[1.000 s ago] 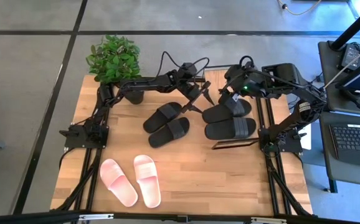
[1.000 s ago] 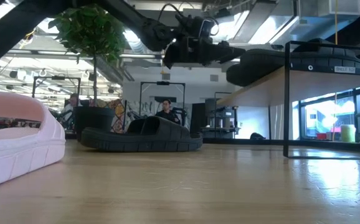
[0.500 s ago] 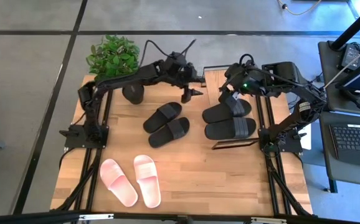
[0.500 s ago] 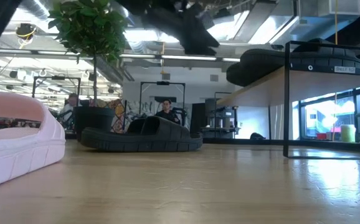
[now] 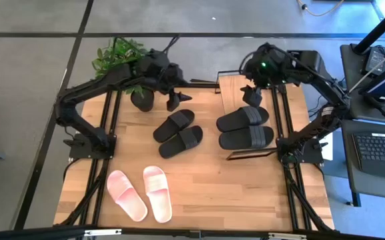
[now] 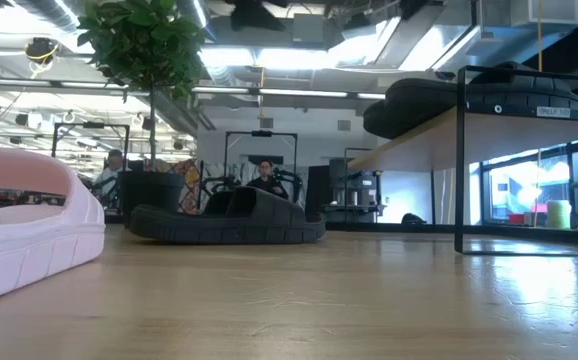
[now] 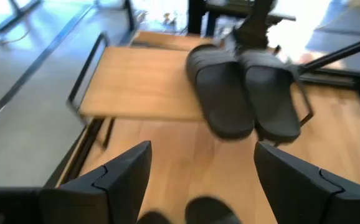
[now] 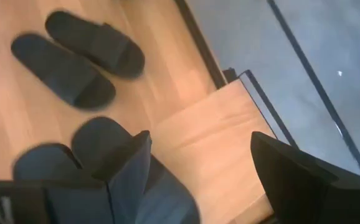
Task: Pick and place slides into the shelf
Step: Put the black slide on the shelf
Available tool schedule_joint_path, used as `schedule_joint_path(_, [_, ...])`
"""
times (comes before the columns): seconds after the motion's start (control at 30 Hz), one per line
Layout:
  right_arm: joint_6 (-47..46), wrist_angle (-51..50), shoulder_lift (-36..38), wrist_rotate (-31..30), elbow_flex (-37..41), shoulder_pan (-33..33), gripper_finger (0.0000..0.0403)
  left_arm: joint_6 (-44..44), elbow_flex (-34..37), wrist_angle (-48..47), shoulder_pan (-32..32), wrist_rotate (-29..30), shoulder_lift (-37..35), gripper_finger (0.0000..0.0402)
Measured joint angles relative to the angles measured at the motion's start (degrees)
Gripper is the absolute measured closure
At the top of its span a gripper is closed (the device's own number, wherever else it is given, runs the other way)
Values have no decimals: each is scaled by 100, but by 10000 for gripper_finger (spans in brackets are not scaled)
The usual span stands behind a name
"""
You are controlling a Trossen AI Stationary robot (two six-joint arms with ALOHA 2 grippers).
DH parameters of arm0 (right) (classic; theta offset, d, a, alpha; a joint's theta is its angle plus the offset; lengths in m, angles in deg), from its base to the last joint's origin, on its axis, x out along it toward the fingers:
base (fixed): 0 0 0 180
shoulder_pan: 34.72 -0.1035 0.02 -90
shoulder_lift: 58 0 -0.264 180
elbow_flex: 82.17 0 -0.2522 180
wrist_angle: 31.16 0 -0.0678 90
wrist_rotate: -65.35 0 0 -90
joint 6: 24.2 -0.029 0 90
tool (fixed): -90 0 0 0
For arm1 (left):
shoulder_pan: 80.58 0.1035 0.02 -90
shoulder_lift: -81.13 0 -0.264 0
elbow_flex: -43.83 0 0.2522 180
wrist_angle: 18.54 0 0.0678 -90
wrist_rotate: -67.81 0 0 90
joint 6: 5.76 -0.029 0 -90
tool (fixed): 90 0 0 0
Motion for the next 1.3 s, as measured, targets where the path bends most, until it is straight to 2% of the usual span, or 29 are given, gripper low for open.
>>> schedule_joint_path(0.13, [973, -6, -2, 317, 532, 495, 128, 109, 2, -412, -215, 607, -246, 129])
schedule_joint_path(0.37, [1824, 104, -4, 406, 1872, 1218, 128, 173, 4, -478, -486, 638, -462, 129])
schedule_joint_path(0.7, [2778, 1160, -4, 363, 3178, 1439, 128, 360, 4, -532, -766, 781, -487, 129])
schedule_joint_path(0.97, [2843, 1188, -7, 354, 3761, 1452, 128, 390, 4, -529, -954, 786, -487, 129])
schedule_joint_path(1.13, [2723, 884, -4, 417, 3800, 1452, 128, 390, 4, -527, -974, 800, -487, 129])
schedule_joint_path(1.3, [2511, 615, 25, 583, 3789, 1452, 128, 409, 4, -527, -972, 1060, -487, 129])
